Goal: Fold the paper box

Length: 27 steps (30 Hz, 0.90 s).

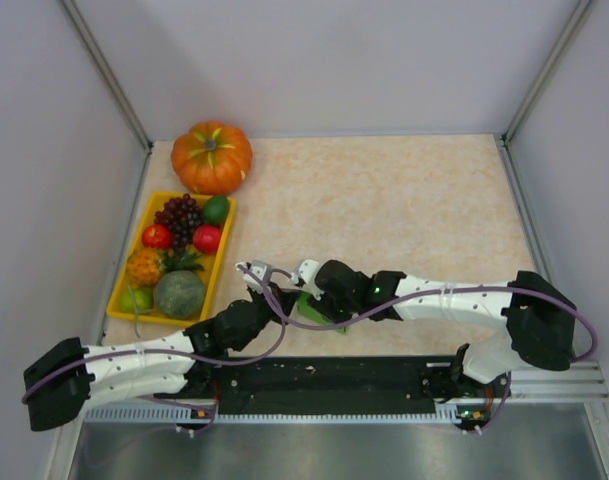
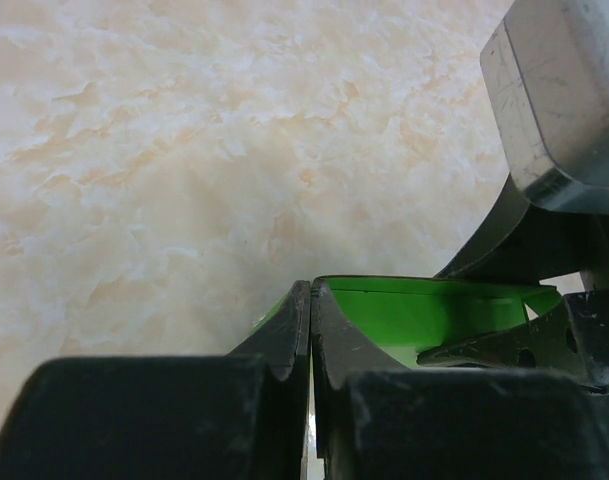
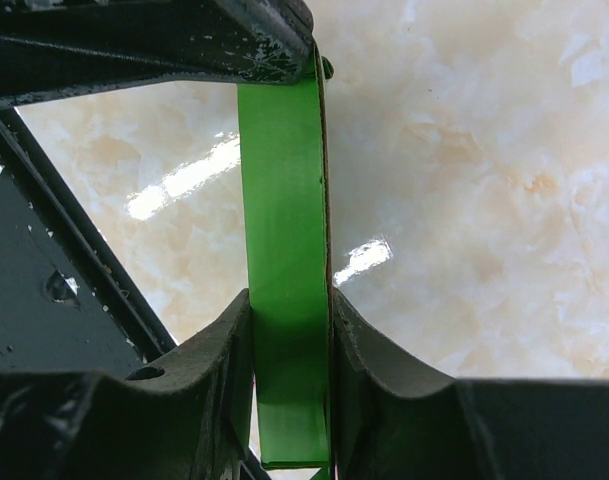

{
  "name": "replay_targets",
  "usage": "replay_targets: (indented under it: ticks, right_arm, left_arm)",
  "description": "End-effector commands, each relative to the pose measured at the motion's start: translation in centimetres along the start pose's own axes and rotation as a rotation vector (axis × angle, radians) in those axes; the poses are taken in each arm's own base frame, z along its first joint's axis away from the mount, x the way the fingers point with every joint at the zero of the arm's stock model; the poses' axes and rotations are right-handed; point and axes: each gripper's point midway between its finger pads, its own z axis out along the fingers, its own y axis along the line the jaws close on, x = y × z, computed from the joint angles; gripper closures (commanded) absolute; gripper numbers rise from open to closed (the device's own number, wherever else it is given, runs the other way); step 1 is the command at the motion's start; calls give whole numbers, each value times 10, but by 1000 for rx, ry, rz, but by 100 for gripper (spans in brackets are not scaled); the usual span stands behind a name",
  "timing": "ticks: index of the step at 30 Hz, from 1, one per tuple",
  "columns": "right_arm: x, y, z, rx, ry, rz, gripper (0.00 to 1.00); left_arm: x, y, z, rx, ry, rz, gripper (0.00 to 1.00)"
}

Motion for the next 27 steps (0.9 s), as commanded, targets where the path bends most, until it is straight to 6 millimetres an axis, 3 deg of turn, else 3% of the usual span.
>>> replay_targets:
  ticks: [1,5,8,10,13,14,16,18,22,25,27]
  right_arm:
    - [-36,-26,-7,105,-154,59,87]
    - [-36,-30,-8,131,-165,74,82]
    - [-34,-33,-13,152,-170,104,68]
    - [-32,-33,-21,153,-168,152,54]
    - [-37,-29,-45,132,-186,232,42]
    - [-25,-29,-51,143,-131,252,41]
    - [-26,-29,-69,140,-137,342,39]
    - [-11,-29,-82,142,-83,409,37]
    - [11,-31,-109,128,-80,539,36]
    - [27,-25,-115,109,-41,613,50]
    - [28,-13,-120,38,-45,640,62]
  left_arm:
    - [32,8,-7,-20,61,23,100]
    - [34,8,-8,-32,34,23,100]
    - [37,9,-9,-54,35,35,100]
    - [40,12,-11,-70,32,43,100]
    - [45,14,-13,-83,44,53,100]
    - [45,16,-13,-97,39,60,100]
    - [46,12,-14,-92,40,69,100]
    - [44,11,-14,-101,31,76,100]
    - [46,7,-12,-115,46,98,100]
    - [47,4,-11,-122,53,105,100]
    - [48,3,-10,-125,59,108,100]
